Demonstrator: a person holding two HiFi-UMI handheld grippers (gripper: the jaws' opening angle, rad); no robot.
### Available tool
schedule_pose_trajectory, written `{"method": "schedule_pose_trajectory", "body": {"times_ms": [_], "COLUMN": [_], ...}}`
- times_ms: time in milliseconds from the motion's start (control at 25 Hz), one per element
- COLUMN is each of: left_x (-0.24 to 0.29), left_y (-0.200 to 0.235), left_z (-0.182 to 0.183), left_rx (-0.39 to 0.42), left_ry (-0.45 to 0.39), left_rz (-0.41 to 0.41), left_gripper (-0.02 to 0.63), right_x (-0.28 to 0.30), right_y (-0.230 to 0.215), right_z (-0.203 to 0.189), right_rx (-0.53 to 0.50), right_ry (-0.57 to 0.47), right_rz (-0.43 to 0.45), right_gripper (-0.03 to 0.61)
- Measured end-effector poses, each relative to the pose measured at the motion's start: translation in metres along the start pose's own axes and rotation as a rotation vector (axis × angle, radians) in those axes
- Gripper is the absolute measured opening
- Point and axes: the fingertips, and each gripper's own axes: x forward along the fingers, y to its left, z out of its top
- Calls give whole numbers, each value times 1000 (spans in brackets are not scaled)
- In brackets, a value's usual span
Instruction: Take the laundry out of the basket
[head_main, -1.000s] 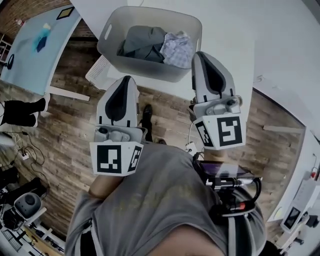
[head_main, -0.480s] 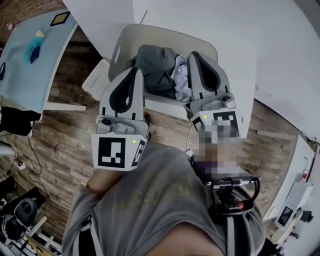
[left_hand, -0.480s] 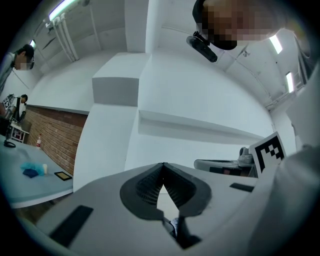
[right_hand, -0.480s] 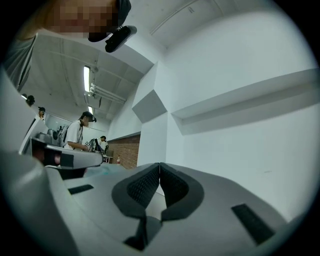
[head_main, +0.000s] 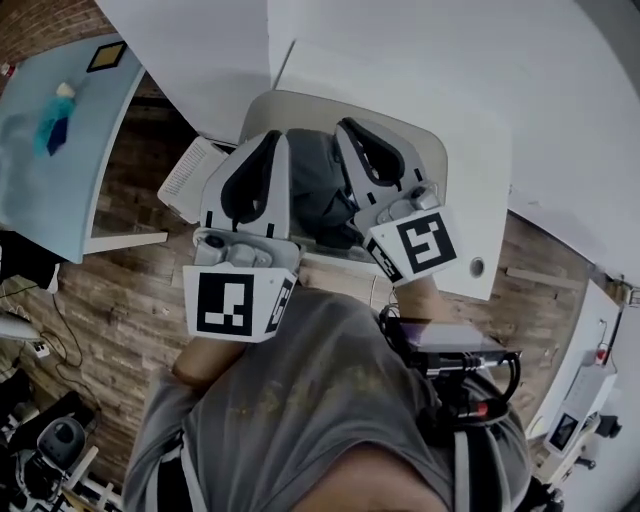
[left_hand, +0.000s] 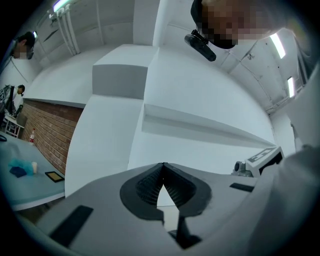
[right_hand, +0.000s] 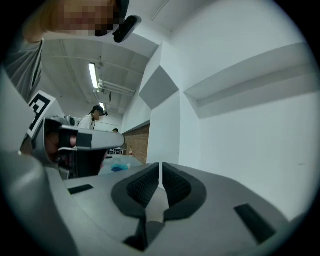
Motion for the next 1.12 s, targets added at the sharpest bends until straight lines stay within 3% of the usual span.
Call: {"method": "schedule_pose_trajectory", "body": {"times_ms": [80,160,320,520,720,1120], "left_x": [12,25,48,64,70,71], "left_y": [8,16,31,38,40,40], "left_z": [-7,-15,-37,-66,-81,-93], "left_rx": [-23,-45,-89,-137,-209,-290], "left_ry": [16,27,76,142,176,196], "left_rz": [-1,-1,-10,-24,-42,-77], "left_gripper": [8,9,8,8,9,9], "right_x": [13,26,46,53,48,40], "right_y": [1,1,-1,2,11,22], "right_z": [-17,-34,-70,-125,-182,-236], "right_rx": [-14,-28,-25,6,19,25], "right_ry": [51,102,211,376,563,744], "right_rz": [25,51,98,168,185,221], "right_gripper": [24,103,168,278,369,402]}}
